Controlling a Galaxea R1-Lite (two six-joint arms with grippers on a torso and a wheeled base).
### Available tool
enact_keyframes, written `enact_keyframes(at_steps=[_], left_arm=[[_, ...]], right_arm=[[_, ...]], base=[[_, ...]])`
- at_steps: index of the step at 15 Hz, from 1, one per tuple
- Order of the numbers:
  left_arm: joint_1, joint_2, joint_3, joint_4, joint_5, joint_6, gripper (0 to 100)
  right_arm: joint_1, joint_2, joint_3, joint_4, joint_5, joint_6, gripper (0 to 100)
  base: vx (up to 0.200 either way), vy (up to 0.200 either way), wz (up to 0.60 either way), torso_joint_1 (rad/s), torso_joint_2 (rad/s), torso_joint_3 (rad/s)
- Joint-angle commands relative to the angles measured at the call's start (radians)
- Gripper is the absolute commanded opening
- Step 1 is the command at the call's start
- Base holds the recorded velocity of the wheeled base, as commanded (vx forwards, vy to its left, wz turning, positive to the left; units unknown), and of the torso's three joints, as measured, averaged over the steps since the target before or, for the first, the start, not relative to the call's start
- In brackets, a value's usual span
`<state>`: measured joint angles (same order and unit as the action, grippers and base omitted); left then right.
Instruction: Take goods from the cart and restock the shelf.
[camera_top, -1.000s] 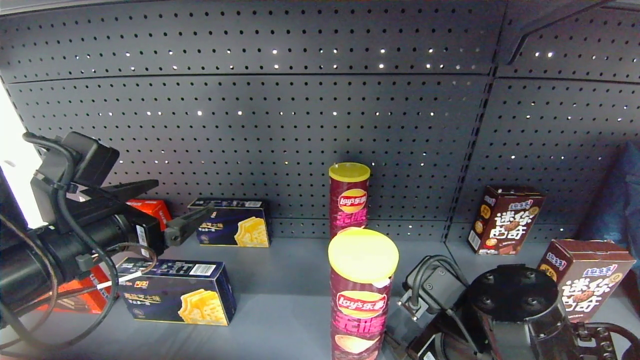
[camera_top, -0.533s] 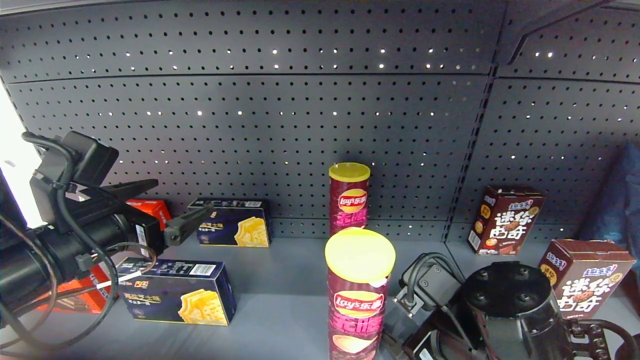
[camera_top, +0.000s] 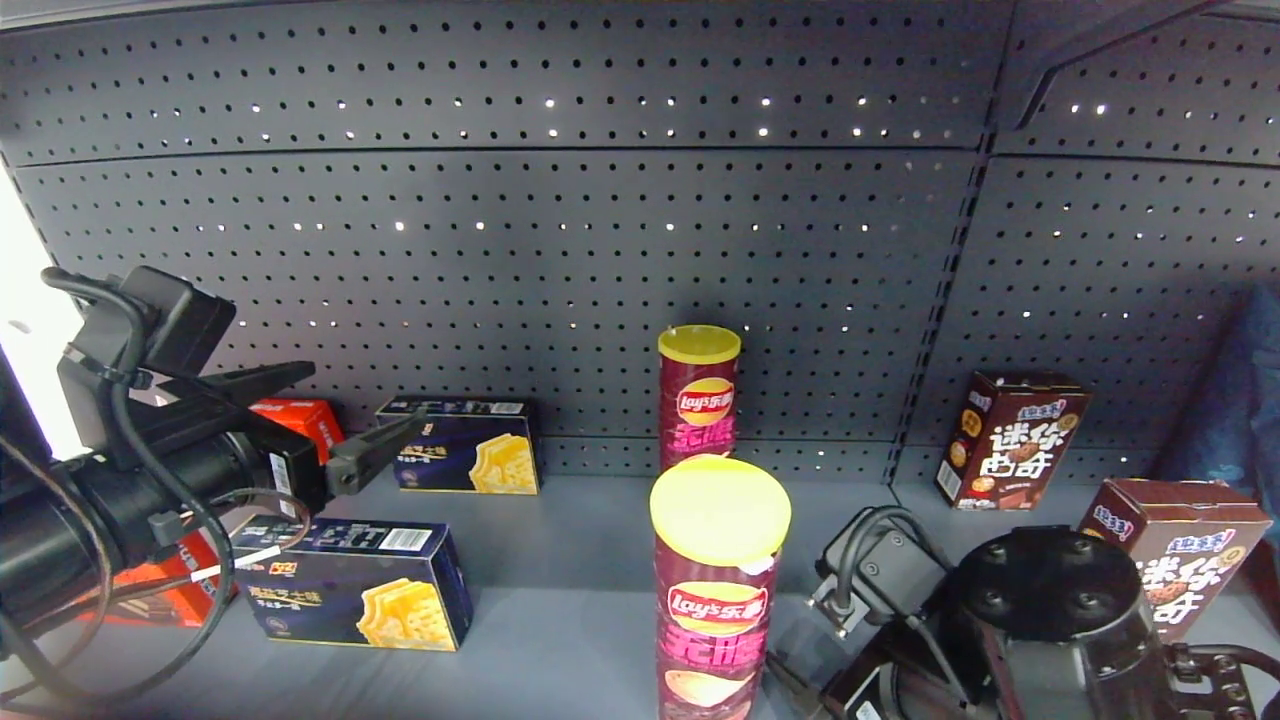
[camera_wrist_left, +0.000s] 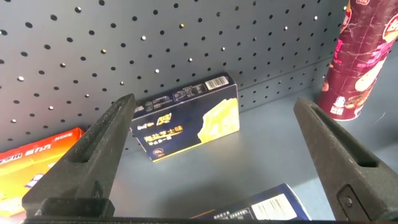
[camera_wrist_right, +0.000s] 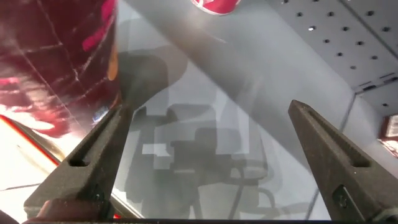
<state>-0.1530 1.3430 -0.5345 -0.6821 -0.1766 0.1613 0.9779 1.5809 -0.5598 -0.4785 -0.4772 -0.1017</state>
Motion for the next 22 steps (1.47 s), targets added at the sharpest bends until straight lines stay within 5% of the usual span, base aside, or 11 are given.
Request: enact_keyframes(at_steps=[1,6,8,9,11,13,15,17,19,22], left_arm=[[0.001,-0.002,0.005,0.000,0.000,-0.002,100],[0.003,-0.018,0.016,0.000,0.002,-0.002,100],[0.007,-0.041,0.042,0.000,0.002,-0.005,100],[0.007,-0.044,0.042,0.000,0.002,-0.005,100],[0.006,-0.062,0.048,0.000,0.002,-0.042,100],[0.004,-0.065,0.047,0.000,0.002,-0.042,100],[-0.002,-0.065,0.045,0.000,0.000,-0.040,100],[-0.014,-0.064,0.037,0.000,0.000,-0.039,100],[-0.030,-0.067,0.045,0.000,0.002,-0.035,100],[-0.033,-0.068,0.044,0.000,0.000,-0.035,100]], right_arm=[[-0.024,-0.116,0.032,0.000,-0.008,0.004,100],[-0.182,-0.325,-0.029,-0.003,-0.095,0.031,100],[-0.268,-0.423,-0.034,-0.026,-0.207,0.085,100],[-0.271,-0.427,-0.032,-0.031,-0.218,0.089,100],[-0.300,-0.527,-0.005,-0.084,-0.416,0.158,100],[-0.311,-0.610,-0.003,-0.060,-0.431,0.126,100],[-0.315,-0.685,0.011,0.040,-0.313,0.068,100],[-0.403,-0.731,0.001,0.219,-0.083,0.062,100],[-0.519,-0.736,-0.002,0.227,0.124,0.057,100],[-0.679,-0.788,0.031,0.225,0.273,0.077,100]], base=[[0.000,0.000,0.00,0.000,0.00,0.000],[0.000,0.000,0.00,0.000,0.00,0.000],[0.000,0.000,0.00,0.000,0.00,0.000],[0.000,0.000,0.00,0.000,0.00,0.000],[0.000,0.000,0.00,0.000,0.00,0.000],[0.000,0.000,0.00,0.000,0.00,0.000],[0.000,0.000,0.00,0.000,0.00,0.000],[0.000,0.000,0.00,0.000,0.00,0.000],[0.000,0.000,0.00,0.000,0.00,0.000],[0.000,0.000,0.00,0.000,0.00,0.000]])
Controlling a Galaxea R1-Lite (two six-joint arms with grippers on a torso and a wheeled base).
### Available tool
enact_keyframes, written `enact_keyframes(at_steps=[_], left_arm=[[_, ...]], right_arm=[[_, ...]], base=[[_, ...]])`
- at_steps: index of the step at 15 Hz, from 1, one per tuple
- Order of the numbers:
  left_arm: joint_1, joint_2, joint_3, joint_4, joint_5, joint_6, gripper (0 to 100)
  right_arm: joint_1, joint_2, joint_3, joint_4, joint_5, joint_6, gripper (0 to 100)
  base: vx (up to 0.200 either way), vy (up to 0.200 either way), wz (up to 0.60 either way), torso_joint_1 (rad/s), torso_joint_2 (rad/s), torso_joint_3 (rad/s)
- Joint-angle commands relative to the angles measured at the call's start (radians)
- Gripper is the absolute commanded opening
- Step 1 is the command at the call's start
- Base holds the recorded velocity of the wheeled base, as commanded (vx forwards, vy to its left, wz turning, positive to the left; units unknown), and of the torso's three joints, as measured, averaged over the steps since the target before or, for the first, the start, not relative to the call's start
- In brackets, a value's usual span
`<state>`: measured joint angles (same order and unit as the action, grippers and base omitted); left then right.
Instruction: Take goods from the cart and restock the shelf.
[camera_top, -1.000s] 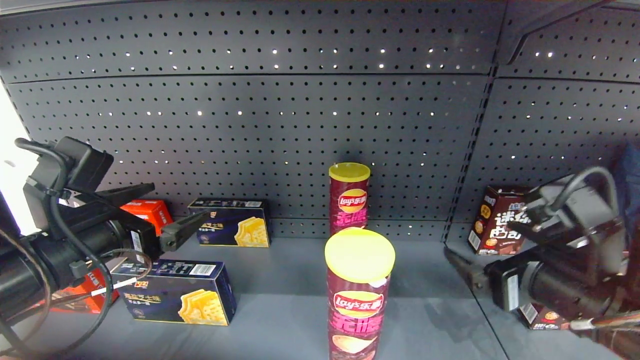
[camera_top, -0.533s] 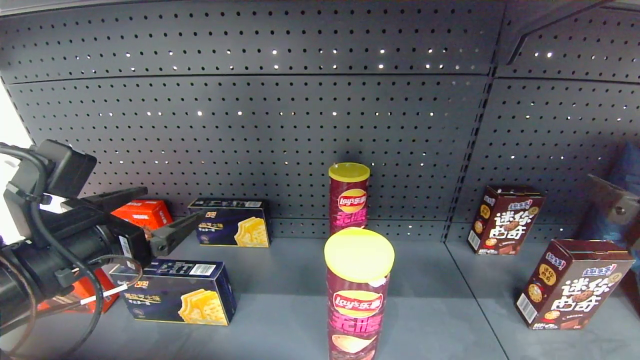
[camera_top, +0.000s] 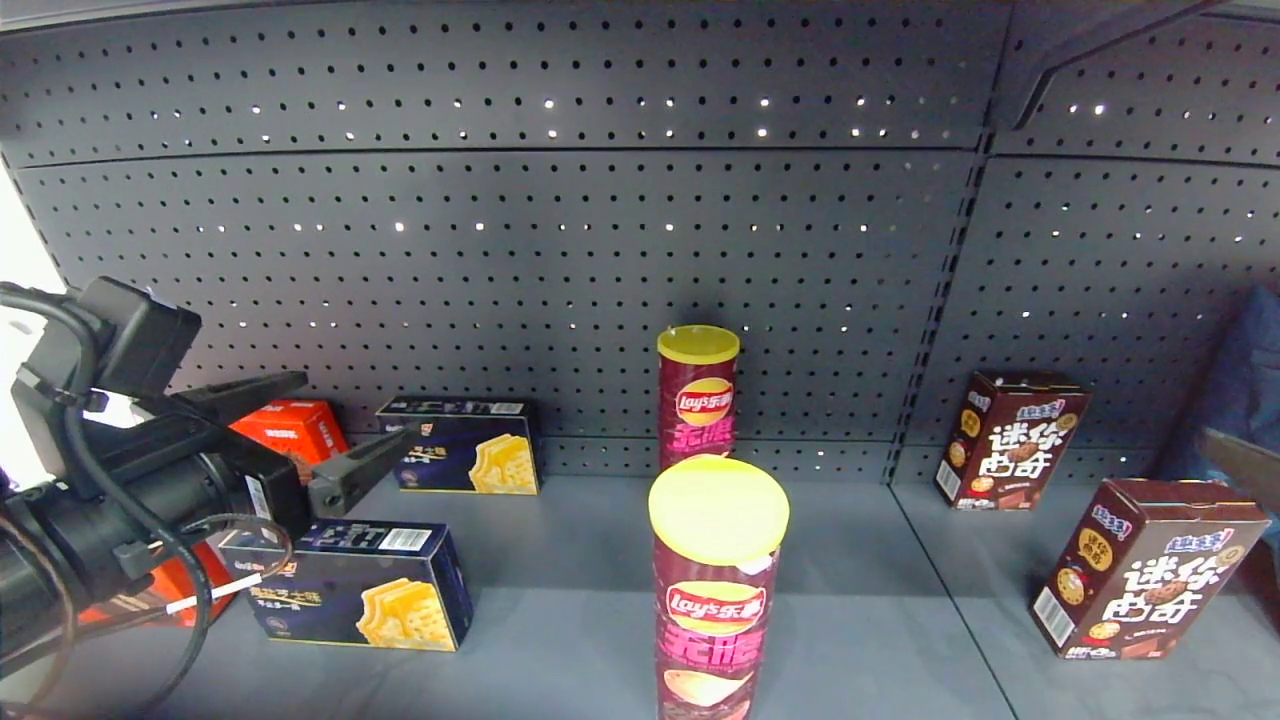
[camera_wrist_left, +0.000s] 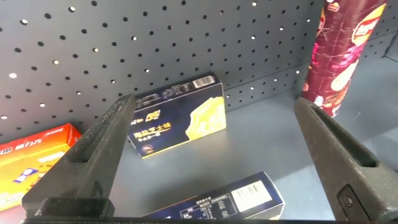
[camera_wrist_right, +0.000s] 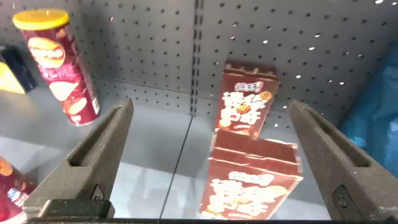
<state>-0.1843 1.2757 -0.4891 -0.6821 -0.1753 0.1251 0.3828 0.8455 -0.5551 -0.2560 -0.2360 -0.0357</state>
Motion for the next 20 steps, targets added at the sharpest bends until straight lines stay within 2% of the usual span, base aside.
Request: enact_keyframes(at_steps=[1,2,4,6,8,11,13,14,15,17,18,20], left_arm=[[0.000,-0.004,0.000,0.000,0.000,-0.001,100],[0.002,-0.012,0.004,0.001,0.000,-0.001,100],[0.008,-0.035,0.030,0.001,0.000,-0.002,100],[0.009,-0.045,0.041,0.001,0.000,-0.005,100],[0.009,-0.049,0.041,0.001,0.000,-0.005,100],[0.009,-0.049,0.046,0.001,0.002,-0.005,100],[0.009,-0.050,0.050,0.001,0.002,-0.005,100],[0.008,-0.050,0.055,0.001,0.002,-0.005,100],[0.009,-0.050,0.069,0.001,0.002,-0.005,100],[0.011,-0.065,0.096,0.001,0.005,-0.001,100],[0.031,-0.139,0.136,0.003,0.007,-0.002,100],[0.123,-0.220,0.188,0.010,0.007,-0.004,100]], right_arm=[[-0.133,-0.086,0.064,0.003,0.047,0.045,100],[-0.162,-0.114,0.089,0.003,0.047,0.073,100],[-0.254,-0.230,0.228,0.001,0.040,0.129,100],[-0.361,-0.390,0.402,0.000,0.037,0.122,100],[-0.429,-0.545,0.551,0.011,0.037,0.106,100],[-0.486,-0.727,0.546,0.231,0.010,0.094,100],[-0.481,-0.753,0.534,0.251,0.029,0.093,100],[-0.472,-0.753,0.537,0.253,0.130,0.094,100],[-0.470,-0.753,0.555,0.253,0.208,0.040,100],[-0.470,-0.753,0.555,0.251,0.224,0.010,100],[-0.472,-0.755,0.555,0.253,0.222,0.033,100],[-0.472,-0.753,0.555,0.253,0.222,0.030,100]], base=[[0.000,0.000,0.00,0.000,0.00,0.000],[0.000,0.000,0.00,0.000,0.00,0.000],[0.000,0.000,0.00,0.000,0.00,0.000],[0.000,0.000,0.00,0.000,0.00,0.000],[0.000,0.000,0.00,0.000,0.00,0.000],[0.000,0.000,0.00,0.000,0.00,0.000],[0.000,0.000,0.00,0.000,0.00,0.000],[0.000,0.000,0.00,0.000,0.00,0.000],[0.000,0.000,0.00,0.000,0.00,0.000],[0.000,0.000,0.00,0.000,0.00,0.000],[0.000,0.000,0.00,0.000,0.00,0.000],[0.000,0.000,0.00,0.000,0.00,0.000]])
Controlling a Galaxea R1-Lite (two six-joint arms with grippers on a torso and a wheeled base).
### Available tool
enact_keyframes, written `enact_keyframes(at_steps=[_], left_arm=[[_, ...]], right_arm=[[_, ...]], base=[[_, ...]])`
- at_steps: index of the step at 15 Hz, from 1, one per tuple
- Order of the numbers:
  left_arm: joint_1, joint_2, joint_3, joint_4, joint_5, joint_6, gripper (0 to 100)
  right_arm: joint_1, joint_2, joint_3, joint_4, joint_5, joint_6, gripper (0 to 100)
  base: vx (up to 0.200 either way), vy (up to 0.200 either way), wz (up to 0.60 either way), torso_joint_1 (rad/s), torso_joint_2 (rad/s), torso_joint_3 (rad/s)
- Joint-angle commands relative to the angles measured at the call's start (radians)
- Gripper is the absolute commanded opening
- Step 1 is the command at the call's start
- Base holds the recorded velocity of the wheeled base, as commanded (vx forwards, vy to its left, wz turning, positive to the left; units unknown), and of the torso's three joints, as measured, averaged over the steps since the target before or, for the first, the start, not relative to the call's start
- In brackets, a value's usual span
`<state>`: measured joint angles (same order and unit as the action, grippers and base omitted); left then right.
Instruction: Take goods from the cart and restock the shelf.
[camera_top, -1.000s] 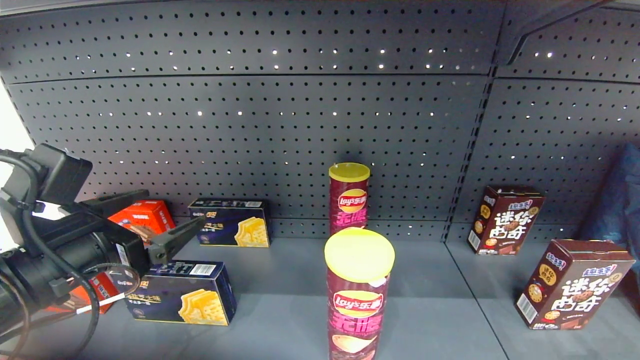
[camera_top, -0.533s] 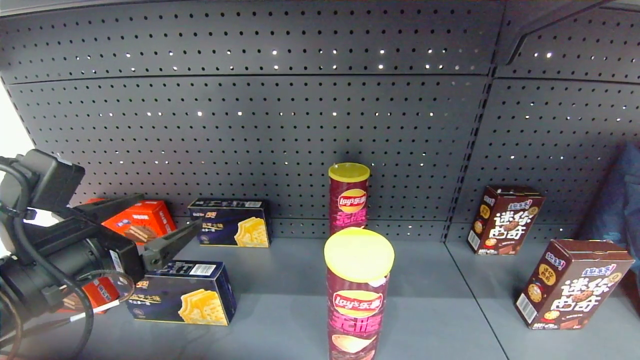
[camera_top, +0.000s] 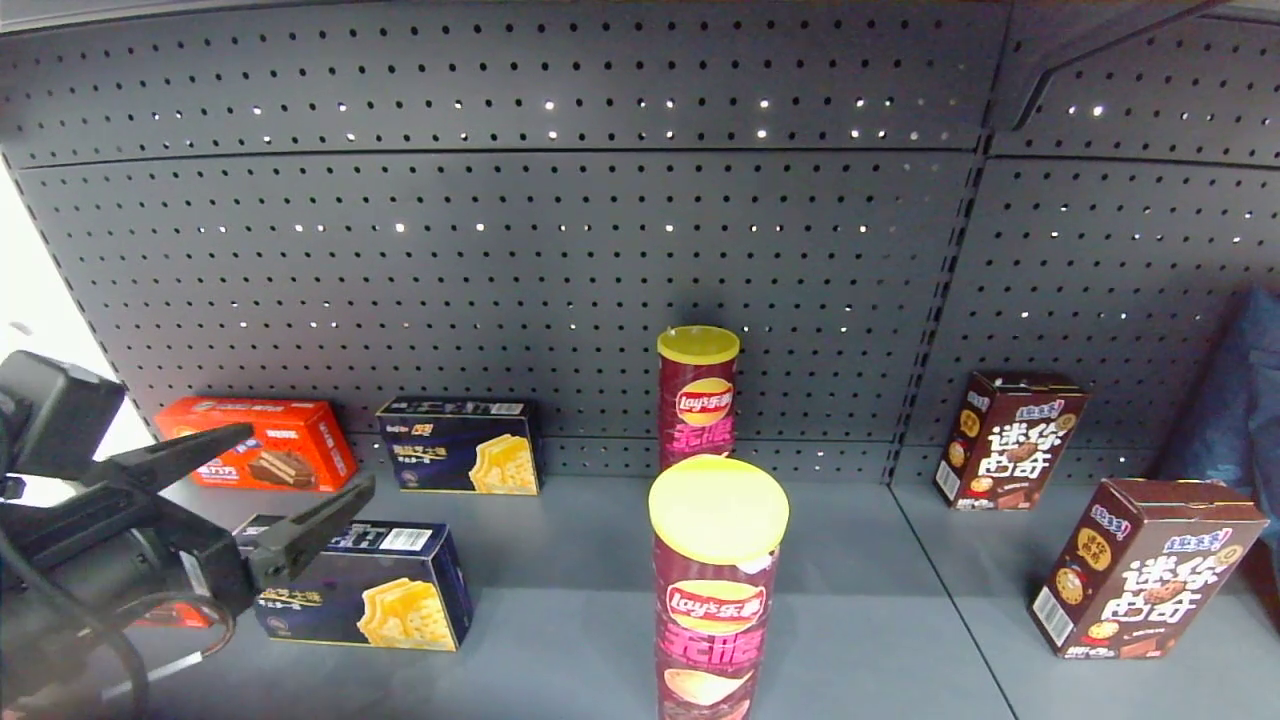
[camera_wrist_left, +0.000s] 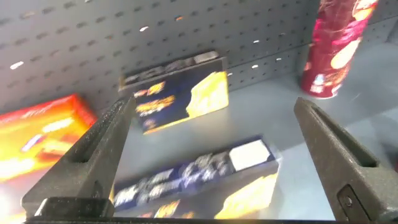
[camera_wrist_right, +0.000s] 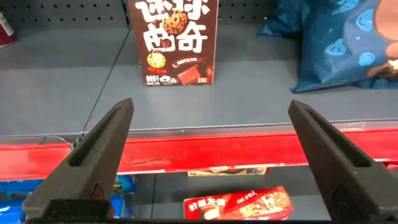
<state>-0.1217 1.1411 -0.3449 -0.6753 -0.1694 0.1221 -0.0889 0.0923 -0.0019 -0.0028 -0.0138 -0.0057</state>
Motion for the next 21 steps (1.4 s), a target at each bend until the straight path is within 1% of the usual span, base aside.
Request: enact_keyframes(at_steps=[1,2,3,4,5,6,7,8,10,11,13,14,15,16,17,19,20,21], left_arm=[[0.125,-0.146,0.083,0.005,0.001,-0.006,100],[0.157,-0.201,0.122,0.005,0.001,-0.007,100],[0.180,-0.267,0.184,0.007,0.001,-0.007,100],[0.218,-0.366,0.287,0.010,0.004,-0.007,100],[0.255,-0.455,0.345,0.028,0.007,-0.006,100],[0.286,-0.546,0.340,0.151,0.013,-0.012,100],[0.300,-0.655,0.331,0.287,0.013,-0.012,100],[0.301,-0.768,0.337,0.395,0.014,-0.009,100],[0.307,-0.982,0.339,0.617,0.054,0.010,100],[0.306,-1.071,0.328,0.715,0.070,0.027,100],[0.304,-1.051,0.340,0.671,0.056,0.028,100],[0.303,-1.051,0.342,0.669,0.031,0.034,100],[0.264,-1.049,0.340,0.669,0.017,0.042,100],[0.211,-1.049,0.340,0.671,0.021,0.040,100],[0.070,-1.078,0.339,0.675,0.030,0.021,100],[0.102,-1.092,0.340,0.674,0.034,0.019,100],[0.117,-1.141,0.340,0.675,0.044,-0.010,100],[0.119,-1.141,0.342,0.675,0.057,-0.018,100]], right_arm=[[0.000,0.000,0.002,0.001,0.000,0.000,100],[0.000,0.000,0.002,0.000,0.000,0.000,100],[-0.002,0.000,0.002,0.000,0.000,0.000,100],[-0.002,0.000,0.002,0.000,0.000,0.000,100],[-0.002,0.000,0.002,0.000,0.000,0.000,100],[-0.002,0.000,0.002,-0.002,0.000,0.000,100],[-0.002,0.000,0.002,0.000,0.000,0.000,100],[-0.002,0.000,0.002,0.000,0.000,0.000,100],[-0.002,0.000,0.002,-0.002,0.000,0.000,100],[-0.002,0.000,0.002,-0.002,-0.002,0.000,100],[0.000,0.000,0.002,0.000,0.000,0.000,100],[0.000,0.000,0.002,-0.002,0.000,0.000,100],[0.000,0.000,0.002,0.000,0.000,0.000,100],[0.000,0.000,0.002,0.000,0.000,0.000,100],[0.000,0.000,0.002,0.000,0.000,0.000,100],[0.000,0.000,0.002,-0.002,0.000,0.003,100],[0.000,0.000,0.002,-0.002,-0.002,0.006,100],[0.000,0.000,0.002,-0.002,0.000,0.004,100]], base=[[0.000,0.000,0.00,0.000,0.00,0.000],[0.000,0.000,0.00,0.000,0.00,0.000],[0.000,0.000,0.00,0.000,0.00,0.000],[0.000,0.000,0.00,0.000,0.00,0.000],[0.000,0.000,0.00,0.000,0.00,0.000],[0.000,0.000,0.00,0.000,0.00,0.000],[0.000,0.000,0.00,0.000,0.00,0.000],[0.000,0.000,0.00,0.000,0.00,0.000],[0.000,0.000,0.00,0.000,0.00,0.000],[0.000,0.000,0.00,0.000,0.00,0.000],[0.000,0.000,0.00,0.000,0.00,0.000],[0.000,0.000,0.00,0.000,0.00,0.000],[0.000,0.000,0.00,0.000,0.00,0.000],[0.000,0.000,0.00,0.000,0.00,0.000],[0.000,0.000,0.00,0.000,0.00,0.000],[0.000,0.000,0.00,0.000,0.00,0.000],[0.000,0.000,0.00,0.000,0.00,0.000],[0.000,0.000,0.00,0.000,0.00,0.000]])
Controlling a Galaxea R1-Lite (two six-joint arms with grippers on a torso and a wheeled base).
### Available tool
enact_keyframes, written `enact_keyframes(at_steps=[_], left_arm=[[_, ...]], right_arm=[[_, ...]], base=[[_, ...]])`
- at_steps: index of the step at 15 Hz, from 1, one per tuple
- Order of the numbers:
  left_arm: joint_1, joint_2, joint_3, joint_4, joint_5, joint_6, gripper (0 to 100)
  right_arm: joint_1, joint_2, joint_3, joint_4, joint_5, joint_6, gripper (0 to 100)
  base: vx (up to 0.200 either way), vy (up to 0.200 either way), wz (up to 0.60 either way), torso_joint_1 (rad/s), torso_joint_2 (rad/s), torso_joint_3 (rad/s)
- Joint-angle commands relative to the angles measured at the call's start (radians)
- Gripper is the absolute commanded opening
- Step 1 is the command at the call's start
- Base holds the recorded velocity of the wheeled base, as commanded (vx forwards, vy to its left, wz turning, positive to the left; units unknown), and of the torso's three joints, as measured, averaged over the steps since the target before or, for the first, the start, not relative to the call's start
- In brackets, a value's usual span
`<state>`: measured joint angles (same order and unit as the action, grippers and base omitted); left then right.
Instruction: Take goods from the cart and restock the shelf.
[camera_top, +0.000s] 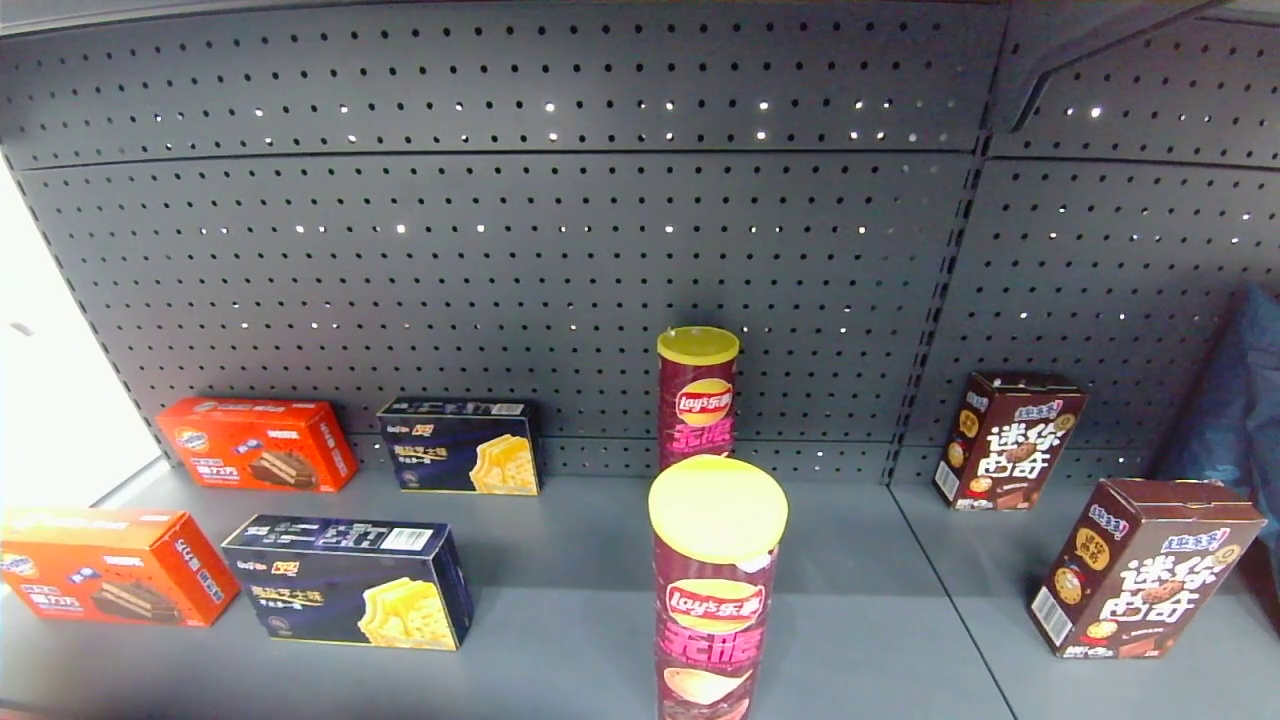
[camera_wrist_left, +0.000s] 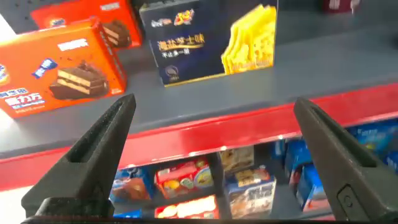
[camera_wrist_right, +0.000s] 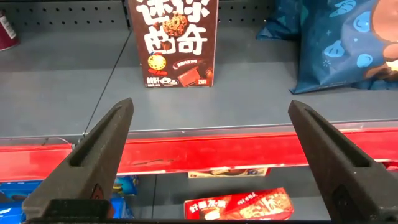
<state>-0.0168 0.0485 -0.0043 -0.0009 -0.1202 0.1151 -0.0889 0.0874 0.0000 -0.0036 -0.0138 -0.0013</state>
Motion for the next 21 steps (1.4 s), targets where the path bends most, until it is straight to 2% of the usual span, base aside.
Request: enact_keyframes(at_steps=[1,2,8,13,21], left_arm=[[0.014,-0.049,0.001,-0.004,0.108,-0.009,100],[0.014,-0.049,0.003,-0.005,0.154,-0.017,100],[0.014,-0.049,0.001,0.001,0.139,-0.028,100],[0.014,-0.049,0.000,-0.001,0.134,-0.107,100],[0.014,-0.049,0.001,-0.001,0.137,-0.109,100]], right_arm=[[0.000,0.005,0.000,-0.001,-0.002,0.000,100],[0.000,0.005,0.000,-0.001,-0.002,0.001,100],[0.000,0.005,0.000,-0.001,-0.002,-0.003,100],[0.000,0.005,0.000,-0.001,0.000,-0.005,100],[0.000,0.005,0.000,-0.001,0.000,-0.003,100]], base=[[0.000,0.000,0.00,0.000,0.00,0.000],[0.000,0.000,0.00,0.000,0.00,0.000],[0.000,0.000,0.00,0.000,0.00,0.000],[-0.080,0.000,0.00,0.000,0.00,0.001],[0.000,0.000,-0.07,-0.002,0.00,0.008]])
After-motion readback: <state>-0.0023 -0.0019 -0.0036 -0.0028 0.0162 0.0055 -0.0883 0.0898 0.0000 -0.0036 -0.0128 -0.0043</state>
